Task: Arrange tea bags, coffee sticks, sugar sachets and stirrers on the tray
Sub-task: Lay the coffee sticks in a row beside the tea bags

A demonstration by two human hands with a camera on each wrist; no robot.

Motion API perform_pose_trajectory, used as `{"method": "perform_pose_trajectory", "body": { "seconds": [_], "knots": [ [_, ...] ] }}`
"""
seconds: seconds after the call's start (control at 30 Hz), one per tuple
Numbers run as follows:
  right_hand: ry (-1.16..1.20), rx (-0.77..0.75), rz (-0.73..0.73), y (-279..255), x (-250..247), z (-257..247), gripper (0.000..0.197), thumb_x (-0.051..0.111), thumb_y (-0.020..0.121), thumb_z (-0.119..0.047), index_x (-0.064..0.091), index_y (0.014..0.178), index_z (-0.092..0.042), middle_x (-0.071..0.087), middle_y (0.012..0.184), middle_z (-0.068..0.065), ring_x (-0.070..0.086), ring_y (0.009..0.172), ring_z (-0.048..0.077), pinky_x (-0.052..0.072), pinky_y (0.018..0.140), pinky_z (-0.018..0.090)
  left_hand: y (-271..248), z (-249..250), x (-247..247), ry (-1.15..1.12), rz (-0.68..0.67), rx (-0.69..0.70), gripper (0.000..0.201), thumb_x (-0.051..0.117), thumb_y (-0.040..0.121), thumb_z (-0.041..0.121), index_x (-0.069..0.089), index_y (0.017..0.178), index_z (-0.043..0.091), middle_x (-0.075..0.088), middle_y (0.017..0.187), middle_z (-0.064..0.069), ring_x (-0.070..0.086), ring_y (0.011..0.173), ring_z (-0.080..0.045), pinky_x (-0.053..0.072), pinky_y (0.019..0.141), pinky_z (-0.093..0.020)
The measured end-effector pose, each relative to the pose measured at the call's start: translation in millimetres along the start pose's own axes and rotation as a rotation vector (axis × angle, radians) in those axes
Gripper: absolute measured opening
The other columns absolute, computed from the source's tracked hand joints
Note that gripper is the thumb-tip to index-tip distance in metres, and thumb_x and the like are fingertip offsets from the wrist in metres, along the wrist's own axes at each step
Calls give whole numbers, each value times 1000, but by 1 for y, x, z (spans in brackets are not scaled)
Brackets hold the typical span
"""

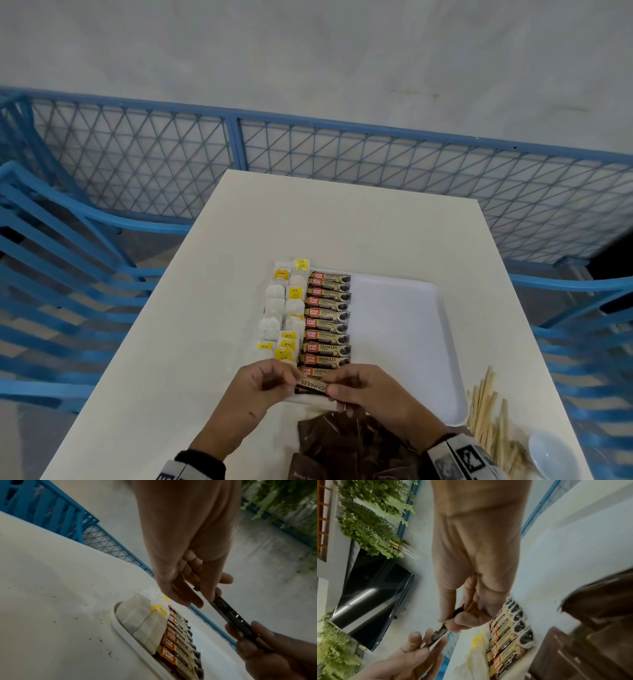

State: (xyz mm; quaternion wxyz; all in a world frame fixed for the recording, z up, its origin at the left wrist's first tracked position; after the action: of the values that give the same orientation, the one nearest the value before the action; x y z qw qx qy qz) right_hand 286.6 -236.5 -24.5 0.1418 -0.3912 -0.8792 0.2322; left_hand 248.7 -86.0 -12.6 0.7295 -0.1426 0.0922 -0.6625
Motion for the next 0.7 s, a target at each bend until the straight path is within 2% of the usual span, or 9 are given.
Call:
{"method": "perform_pose_trajectory", "body": {
  "seconds": [0.07,0.17,0.27,0.33,0.43,0.53,0.6,0.67,0.7],
  "knots": [
    [-10,-3,41,1,-12,6,15,64,85,-3,64,100,-6,65,62,-4,58,52,3,45,52,13,0,-2,6,58,-34,6,26,56,82,-17,66,72,5,74,96,-2,68,91,-10,51,74,-16],
    [-101,-25,91,6,-27,15,17,63,85,-2,66,96,-14,66,72,1,61,62,6,48,59,16,0,-11,4,133,-22,-2,22,57,84,-13,65,82,8,71,103,11,67,94,-7,50,76,-15],
    [-328,-45,170,13,-37,23,17,69,82,-14,64,85,-30,69,87,-7,63,75,0,46,68,12,-3,-22,-4,330,22,-15,21,63,82,-4,64,77,17,70,91,1,67,82,-8,48,70,-12],
    [-441,-58,228,17,-42,26,17,73,78,-20,61,81,-32,69,92,-7,63,86,2,44,72,9,-6,-30,-5,495,6,-38,20,64,80,0,62,77,20,67,85,-1,64,73,-3,47,66,-11],
    [-481,-73,257,20,-40,30,20,74,76,-21,58,77,-33,69,92,-3,63,86,6,45,73,11,-11,-47,1,597,-59,-115,18,68,79,7,57,81,22,62,87,0,61,67,-5,49,65,-13],
    [-459,-120,205,21,-31,24,21,72,79,-19,60,78,-36,69,91,-8,62,86,4,48,79,15,-10,-46,2,649,-1,-49,26,71,81,21,50,91,33,52,101,10,57,85,-8,47,72,-13],
    [-462,-163,122,19,-20,14,22,70,81,-18,62,82,-39,67,90,-11,61,85,1,47,78,14,-7,-30,5,741,52,69,28,67,83,33,49,105,37,43,108,18,48,102,-5,40,86,-13],
    [-449,-204,40,17,-8,4,22,69,82,-16,65,85,-38,67,88,-12,61,81,0,47,75,13,-2,-21,16,803,-2,104,39,59,80,52,54,116,36,43,108,19,42,106,-5,35,93,-19],
    [-415,-227,12,15,-3,-2,22,68,83,-15,65,88,-36,67,87,-11,61,79,1,48,74,15,1,-19,22,806,-40,105,45,54,77,59,58,115,36,47,105,18,43,104,-6,37,92,-21]
  ]
}}
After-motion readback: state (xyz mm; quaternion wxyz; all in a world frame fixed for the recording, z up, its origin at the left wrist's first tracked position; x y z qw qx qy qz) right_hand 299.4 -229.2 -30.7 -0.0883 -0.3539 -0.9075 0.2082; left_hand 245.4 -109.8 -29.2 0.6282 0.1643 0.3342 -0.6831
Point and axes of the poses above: each hand's wrist, its own y-axis towards the middle knuckle, its own x-axis out of the palm, z = x × y, the point moved 10 cm from there along y, towards the middle knuckle
